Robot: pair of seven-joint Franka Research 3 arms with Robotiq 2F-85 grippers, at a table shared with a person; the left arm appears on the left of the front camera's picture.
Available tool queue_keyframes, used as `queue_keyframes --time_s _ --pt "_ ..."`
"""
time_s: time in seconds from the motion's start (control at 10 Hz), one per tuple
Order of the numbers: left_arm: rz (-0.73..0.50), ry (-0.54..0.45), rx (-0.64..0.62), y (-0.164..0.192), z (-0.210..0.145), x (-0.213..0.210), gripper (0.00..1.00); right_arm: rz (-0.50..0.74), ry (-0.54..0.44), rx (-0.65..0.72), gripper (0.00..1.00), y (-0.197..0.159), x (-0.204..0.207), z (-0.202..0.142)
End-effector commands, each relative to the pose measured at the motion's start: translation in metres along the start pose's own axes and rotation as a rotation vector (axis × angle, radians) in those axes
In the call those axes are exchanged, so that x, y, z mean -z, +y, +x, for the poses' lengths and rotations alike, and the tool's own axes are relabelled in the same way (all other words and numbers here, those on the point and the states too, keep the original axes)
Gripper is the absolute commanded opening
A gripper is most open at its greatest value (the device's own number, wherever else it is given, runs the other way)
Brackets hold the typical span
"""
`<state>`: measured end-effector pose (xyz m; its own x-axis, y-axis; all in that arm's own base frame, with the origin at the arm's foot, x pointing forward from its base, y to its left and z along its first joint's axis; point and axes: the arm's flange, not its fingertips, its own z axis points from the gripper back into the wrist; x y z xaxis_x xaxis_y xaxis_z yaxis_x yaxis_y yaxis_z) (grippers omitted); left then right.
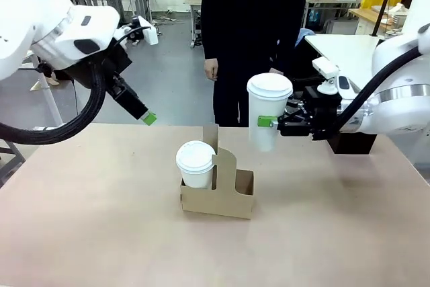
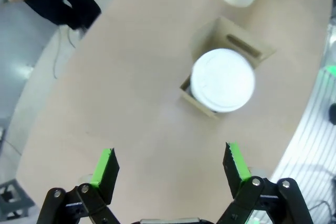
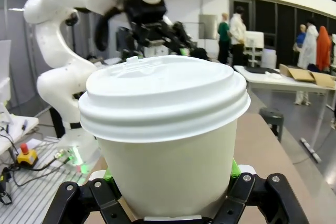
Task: Pour a drink into a cup and package it in a carrier.
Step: Insert the held 600 ml Paper Cup into the Cup Carrier.
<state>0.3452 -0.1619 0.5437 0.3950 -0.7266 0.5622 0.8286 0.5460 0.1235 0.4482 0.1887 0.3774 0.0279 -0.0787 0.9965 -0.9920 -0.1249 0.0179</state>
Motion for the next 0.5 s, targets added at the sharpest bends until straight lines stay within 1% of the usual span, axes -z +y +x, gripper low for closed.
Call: queue_keyframes --time_s 0.0,0.2,0.3,0.4 --pt "0.025 -0.064 0.118 0.013 -0.029 0.009 1.00 0.089 -0.045 -0.022 0.81 -0.011 0.011 -0.008" --pt "-0.002 -0.054 0.174 0.022 -0.056 0.014 1.00 0.150 -0.046 -0.011 0.81 -0.011 0.025 -0.021" --pt "0.000 -0.066 0.168 0.027 -0.062 0.016 1.00 0.169 -0.048 -0.013 0.81 -0.007 0.031 -0.025" --pt "-0.043 -0.052 0.148 0.028 -0.063 0.023 1.00 0.186 -0.034 -0.023 0.81 -0.002 0.038 -0.030"
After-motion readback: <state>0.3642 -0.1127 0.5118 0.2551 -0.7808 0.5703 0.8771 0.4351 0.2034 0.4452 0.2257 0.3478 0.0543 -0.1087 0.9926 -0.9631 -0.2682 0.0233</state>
